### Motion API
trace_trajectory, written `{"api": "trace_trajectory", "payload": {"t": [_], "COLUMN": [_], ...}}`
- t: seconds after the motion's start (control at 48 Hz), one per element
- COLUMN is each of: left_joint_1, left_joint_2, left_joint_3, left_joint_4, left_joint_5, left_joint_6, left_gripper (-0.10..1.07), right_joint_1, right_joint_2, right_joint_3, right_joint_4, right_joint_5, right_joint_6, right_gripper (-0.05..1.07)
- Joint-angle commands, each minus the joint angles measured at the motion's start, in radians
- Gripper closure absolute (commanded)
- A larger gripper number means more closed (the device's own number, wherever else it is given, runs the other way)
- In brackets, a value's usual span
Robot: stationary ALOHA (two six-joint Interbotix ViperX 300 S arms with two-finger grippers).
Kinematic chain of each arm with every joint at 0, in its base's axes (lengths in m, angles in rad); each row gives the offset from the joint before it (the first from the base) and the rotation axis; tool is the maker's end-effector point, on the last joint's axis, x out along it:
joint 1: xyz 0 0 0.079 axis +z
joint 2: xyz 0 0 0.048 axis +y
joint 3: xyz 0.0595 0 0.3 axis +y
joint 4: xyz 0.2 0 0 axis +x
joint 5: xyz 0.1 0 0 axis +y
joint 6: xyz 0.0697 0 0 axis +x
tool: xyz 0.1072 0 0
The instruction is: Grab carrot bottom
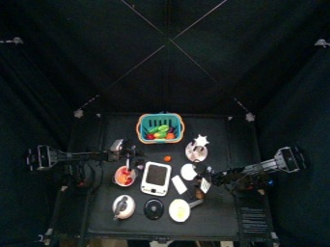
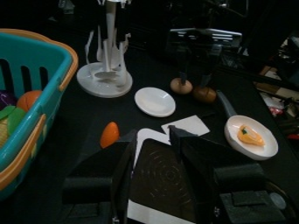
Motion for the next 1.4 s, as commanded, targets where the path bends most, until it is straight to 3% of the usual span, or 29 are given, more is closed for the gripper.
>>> {"api": "trace_trajectory", "payload": {"t": [0.0, 0.229, 0.479, 0.854, 1.375], "left_joint_1": [0.002, 0.003, 0.008, 0.006, 0.012], "left_joint_2": [-0.006, -0.008, -0.009, -0.035, -0.043], "left_joint_3": [-0.025, -0.018, 0.012, 0.06, 0.095], "left_joint_4": [-0.003, -0.003, -0.005, -0.002, 0.02], "left_joint_5": [-0.009, -0.009, -0.008, 0.003, 0.006], "left_joint_6": [0.002, 0.002, 0.002, 0.002, 0.003], "left_gripper": [0.21, 0.21, 0.21, 0.21, 0.21], "right_joint_1": [-0.034, -0.13, -0.206, -0.305, -0.365], "right_joint_2": [0.002, 0.091, 0.293, 0.449, 0.617], "right_joint_3": [-0.052, -0.163, -0.331, -0.469, -0.575], "right_joint_4": [-0.067, -0.301, -0.469, -0.457, -0.451], "right_joint_5": [0.011, 0.028, 0.08, 0.075, 0.041], "right_joint_6": [-0.003, -0.002, -0.002, -0.002, 0.0], "right_gripper": [0.21, 0.21, 0.21, 0.16, 0.11]}}
